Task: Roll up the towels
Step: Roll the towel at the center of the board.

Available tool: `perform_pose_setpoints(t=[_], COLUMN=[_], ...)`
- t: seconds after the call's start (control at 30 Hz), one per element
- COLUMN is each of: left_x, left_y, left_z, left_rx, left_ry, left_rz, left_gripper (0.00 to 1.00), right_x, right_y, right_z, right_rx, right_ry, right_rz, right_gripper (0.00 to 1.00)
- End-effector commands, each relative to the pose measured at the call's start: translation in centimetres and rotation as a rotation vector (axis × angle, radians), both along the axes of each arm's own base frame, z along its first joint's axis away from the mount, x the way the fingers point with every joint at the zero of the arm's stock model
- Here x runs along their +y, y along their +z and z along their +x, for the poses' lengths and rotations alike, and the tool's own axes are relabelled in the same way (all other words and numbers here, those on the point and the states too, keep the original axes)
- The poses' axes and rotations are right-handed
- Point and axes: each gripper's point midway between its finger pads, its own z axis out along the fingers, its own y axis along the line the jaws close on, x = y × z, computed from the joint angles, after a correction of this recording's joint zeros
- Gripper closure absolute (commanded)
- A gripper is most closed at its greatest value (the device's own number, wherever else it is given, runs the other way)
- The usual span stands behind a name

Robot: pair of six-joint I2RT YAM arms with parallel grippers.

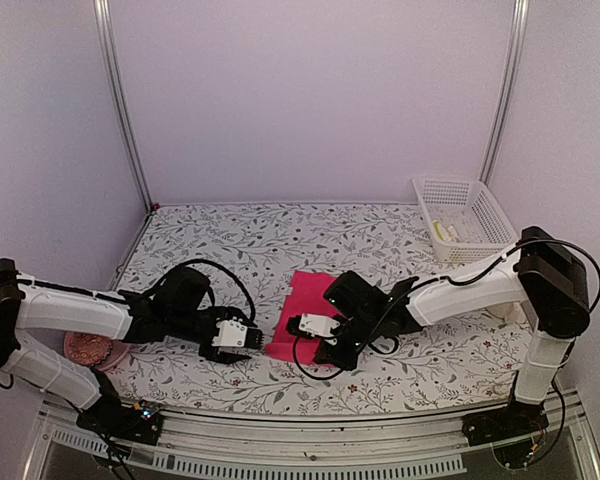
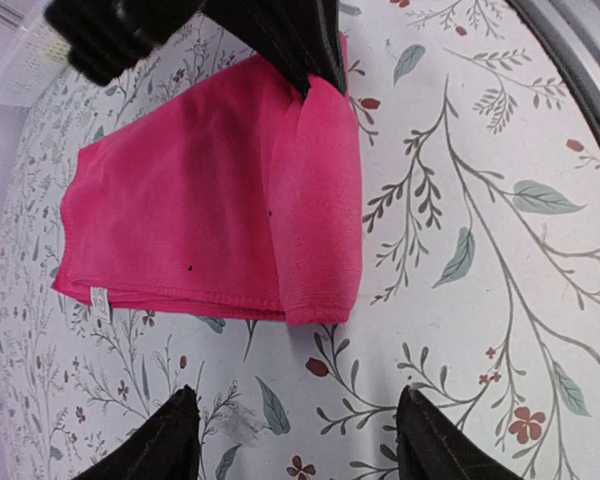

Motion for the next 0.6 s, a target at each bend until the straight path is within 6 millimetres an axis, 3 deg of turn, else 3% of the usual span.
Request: perform_pose_setpoints(t=[0.0,0.3,0.57], left_x=[-1.4,-2.9,-4.6], left_y=[1.8,0.8,-0.7], left_z=[0.6,-0.9,-1.7], left_rx=[-0.265,-0.444,-0.501], left_ry=[-0.042,-0.118,-0.171], left_rz=[-0.077,-0.075,-0.051], left_gripper=[0.33,0.39,0.45], right_x=[-0.9,-1.2,-2.0], right_y=[-1.7,-2.0,-2.7], right_z=[-2.2,-0.6,1.3], right_rx=[0.295,0.546,0.635], right_ry=[-0.003,-0.091,-0.169], right_rz=[-0.035,-0.006,0.008], right_gripper=[0.92,0.92,0.92])
